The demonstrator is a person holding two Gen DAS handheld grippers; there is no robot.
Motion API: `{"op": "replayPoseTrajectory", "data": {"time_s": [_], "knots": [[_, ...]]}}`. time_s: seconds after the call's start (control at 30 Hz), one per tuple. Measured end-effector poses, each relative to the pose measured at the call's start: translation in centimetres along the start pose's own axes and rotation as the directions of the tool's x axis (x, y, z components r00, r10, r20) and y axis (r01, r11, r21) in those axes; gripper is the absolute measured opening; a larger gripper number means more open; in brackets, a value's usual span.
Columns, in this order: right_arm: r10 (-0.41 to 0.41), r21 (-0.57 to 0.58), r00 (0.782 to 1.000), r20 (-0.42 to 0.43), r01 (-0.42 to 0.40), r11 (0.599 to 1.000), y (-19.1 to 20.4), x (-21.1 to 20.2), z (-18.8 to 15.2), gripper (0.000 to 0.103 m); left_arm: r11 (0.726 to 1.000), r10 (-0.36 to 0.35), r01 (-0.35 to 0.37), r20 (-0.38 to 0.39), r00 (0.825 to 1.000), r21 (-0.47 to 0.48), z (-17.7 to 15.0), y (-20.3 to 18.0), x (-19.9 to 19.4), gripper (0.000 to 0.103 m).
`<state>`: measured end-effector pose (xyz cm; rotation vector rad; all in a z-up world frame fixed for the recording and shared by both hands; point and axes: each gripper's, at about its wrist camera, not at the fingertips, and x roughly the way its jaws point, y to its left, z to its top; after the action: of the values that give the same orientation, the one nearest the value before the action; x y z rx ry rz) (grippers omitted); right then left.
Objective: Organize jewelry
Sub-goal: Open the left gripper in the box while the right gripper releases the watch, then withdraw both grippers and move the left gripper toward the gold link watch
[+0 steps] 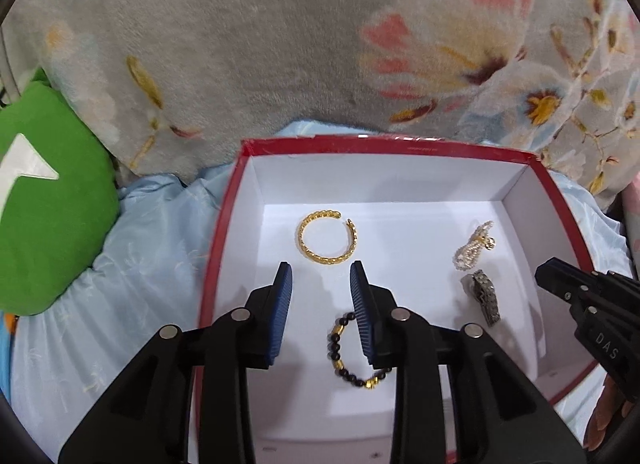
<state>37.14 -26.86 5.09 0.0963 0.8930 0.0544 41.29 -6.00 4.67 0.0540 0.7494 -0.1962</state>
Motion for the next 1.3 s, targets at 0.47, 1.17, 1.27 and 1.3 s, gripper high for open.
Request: {"op": "replayPoseTrajectory", "data": {"time_s": [0.47, 1.17, 1.27, 1.3], "knots": [[0.067, -0.017, 0.994, 0.083, -0.066, 0.998, 2.1, -12.8, -11.5, 0.023, 0.998, 0.030, -0.033, 0.066, 0.997, 0.046, -9.9, 1.5, -13.0, 0.047], [0.050, 0.098, 0.998, -0.028, -0.047, 0.994, 2.5, -15.2, -26.5, 0.024, 0.997, -0.027, 0.017, -0.141, 0.990, -0.077, -23.2, -0.8, -9.8, 0.053], [0.049, 0.108, 0.998, -0.027, -0.046, 0.993, 2.1, -15.1, -26.5, 0.024, 0.997, -0.035, 0.026, -0.142, 0.989, -0.066, -23.3, -1.5, -9.6, 0.036], [0.046, 0.109, 0.999, -0.027, -0.043, 0.993, 1.9, -15.1, -26.5, 0.024, 0.997, -0.047, 0.037, -0.153, 0.987, -0.070, -23.3, -1.6, -9.4, 0.028]]}}
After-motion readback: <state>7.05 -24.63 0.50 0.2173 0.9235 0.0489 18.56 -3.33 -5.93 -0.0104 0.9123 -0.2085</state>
